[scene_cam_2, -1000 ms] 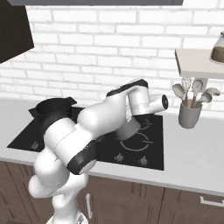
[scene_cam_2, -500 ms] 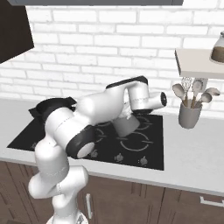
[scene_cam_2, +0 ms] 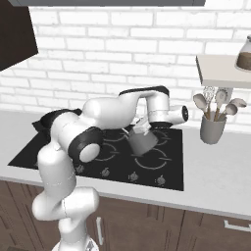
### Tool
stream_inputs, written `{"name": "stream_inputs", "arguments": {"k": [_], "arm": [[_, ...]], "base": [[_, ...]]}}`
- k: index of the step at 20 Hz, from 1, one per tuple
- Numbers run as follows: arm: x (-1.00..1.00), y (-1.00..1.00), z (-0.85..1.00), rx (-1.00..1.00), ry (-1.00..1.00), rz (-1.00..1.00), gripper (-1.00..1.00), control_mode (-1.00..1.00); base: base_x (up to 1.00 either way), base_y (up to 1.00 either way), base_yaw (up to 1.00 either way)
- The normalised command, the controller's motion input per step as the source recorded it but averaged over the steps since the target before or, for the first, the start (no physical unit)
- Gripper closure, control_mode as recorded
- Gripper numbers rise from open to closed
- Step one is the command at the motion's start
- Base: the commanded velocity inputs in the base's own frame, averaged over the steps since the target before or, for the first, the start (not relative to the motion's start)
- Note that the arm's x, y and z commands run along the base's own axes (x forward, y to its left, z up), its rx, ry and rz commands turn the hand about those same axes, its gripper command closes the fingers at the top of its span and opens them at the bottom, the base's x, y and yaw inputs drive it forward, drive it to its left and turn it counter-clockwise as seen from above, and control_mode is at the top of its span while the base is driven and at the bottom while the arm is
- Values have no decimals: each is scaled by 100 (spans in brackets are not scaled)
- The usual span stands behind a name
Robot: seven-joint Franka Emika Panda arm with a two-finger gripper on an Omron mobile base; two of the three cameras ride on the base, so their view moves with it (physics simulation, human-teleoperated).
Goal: Pick the kettle from the counter and place it on a stove burner. Then turn the burner on.
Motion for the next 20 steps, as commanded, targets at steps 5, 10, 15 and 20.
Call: {"name": "stream_inputs", "arguments": {"k": [5, 10, 15, 20], "arm": [[0, -6, -42, -1, 0, 0, 100, -100], [0, -1, -42, -1, 0, 0, 100, -100], [0, -16, -40, 0, 0, 0, 100, -100], [-4, -42, -49, 0, 3, 0, 100, -100]], "base": [[0, 0, 0], [0, 0, 0], [0, 0, 0], [0, 0, 0]]}}
